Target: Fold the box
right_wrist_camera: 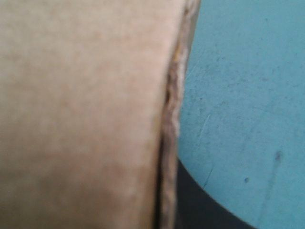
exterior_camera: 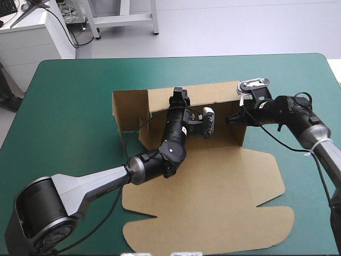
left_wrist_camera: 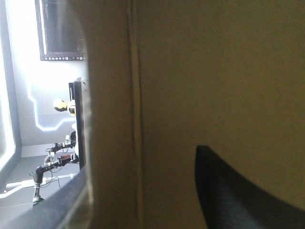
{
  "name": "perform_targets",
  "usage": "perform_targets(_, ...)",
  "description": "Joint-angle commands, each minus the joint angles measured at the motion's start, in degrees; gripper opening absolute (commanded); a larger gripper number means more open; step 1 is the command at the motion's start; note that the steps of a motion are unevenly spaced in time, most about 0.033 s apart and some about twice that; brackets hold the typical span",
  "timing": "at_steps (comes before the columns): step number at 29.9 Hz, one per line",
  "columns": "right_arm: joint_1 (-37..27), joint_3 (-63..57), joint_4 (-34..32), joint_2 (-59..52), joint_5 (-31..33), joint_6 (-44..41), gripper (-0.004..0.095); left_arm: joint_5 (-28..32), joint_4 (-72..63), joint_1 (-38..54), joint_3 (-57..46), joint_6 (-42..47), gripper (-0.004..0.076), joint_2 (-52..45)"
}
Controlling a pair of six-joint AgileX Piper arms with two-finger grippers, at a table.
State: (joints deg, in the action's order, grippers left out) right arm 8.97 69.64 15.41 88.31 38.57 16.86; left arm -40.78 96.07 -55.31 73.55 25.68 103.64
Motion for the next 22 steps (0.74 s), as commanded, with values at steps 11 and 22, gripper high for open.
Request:
perform_targets(11, 0.7, 13.2, -3.5, 2.2, 19.5, -6.1, 0.0003, -8.3, 0.8, -12.9, 1.9, 3.1, 0.0183, -11.4)
perform_targets(22, 0.7, 26.0, -1.9, 6.5, 33.1, -11.1, 0.0003, -8.2, -9.9, -9.4, 1.9, 3.1, -0.0008, -26.8)
